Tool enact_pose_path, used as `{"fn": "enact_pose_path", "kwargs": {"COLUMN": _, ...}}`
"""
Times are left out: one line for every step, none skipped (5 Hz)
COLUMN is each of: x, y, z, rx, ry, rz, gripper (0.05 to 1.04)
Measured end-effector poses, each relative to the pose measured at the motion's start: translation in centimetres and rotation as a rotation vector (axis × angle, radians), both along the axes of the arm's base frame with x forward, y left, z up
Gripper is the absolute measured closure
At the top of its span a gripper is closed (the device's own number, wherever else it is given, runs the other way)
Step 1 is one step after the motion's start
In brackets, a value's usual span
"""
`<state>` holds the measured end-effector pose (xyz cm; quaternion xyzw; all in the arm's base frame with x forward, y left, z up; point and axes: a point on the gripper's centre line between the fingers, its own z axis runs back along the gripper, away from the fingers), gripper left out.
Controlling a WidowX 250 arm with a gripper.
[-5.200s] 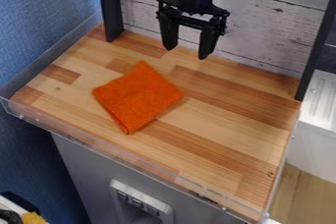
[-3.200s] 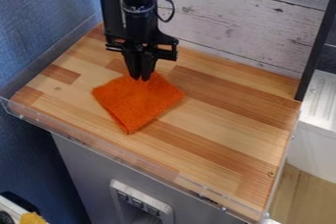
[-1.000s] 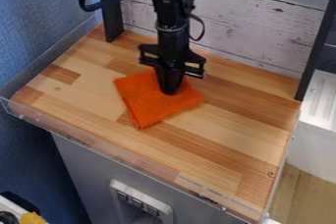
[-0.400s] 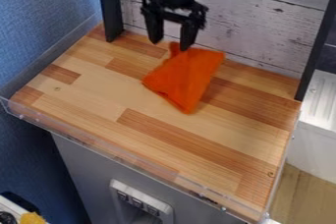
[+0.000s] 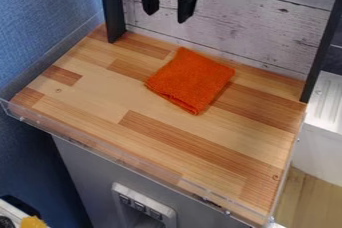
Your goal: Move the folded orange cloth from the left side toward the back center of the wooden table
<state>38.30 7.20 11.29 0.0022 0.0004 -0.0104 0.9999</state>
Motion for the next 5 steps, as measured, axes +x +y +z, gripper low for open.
{"fn": "enact_pose_path", "kwargs": {"x": 0.5, "y": 0.9, "z": 1.2, "rx": -0.001, "ry": -0.008, "rz": -0.005, "gripper": 0.084}}
{"fn": "enact_pose_path", "kwargs": {"x": 0.8, "y": 2.2, "z": 1.0, "rx": -0.004, "ry": 0.005, "rz": -0.001, "gripper": 0.084}}
{"fn": "enact_pose_path", "kwargs": {"x": 0.9, "y": 3.1, "z": 1.5, "rx": -0.002, "ry": -0.003, "rz": -0.004, "gripper": 0.088}}
{"fn": "enact_pose_path", "kwargs": {"x": 0.5, "y": 4.1, "z": 1.2, "rx": -0.003, "ry": 0.017, "rz": -0.003, "gripper": 0.084}}
{"fn": "enact_pose_path", "kwargs": {"x": 0.3, "y": 5.2, "z": 1.4, "rx": -0.001, "ry": 0.013, "rz": 0.005, "gripper": 0.084}}
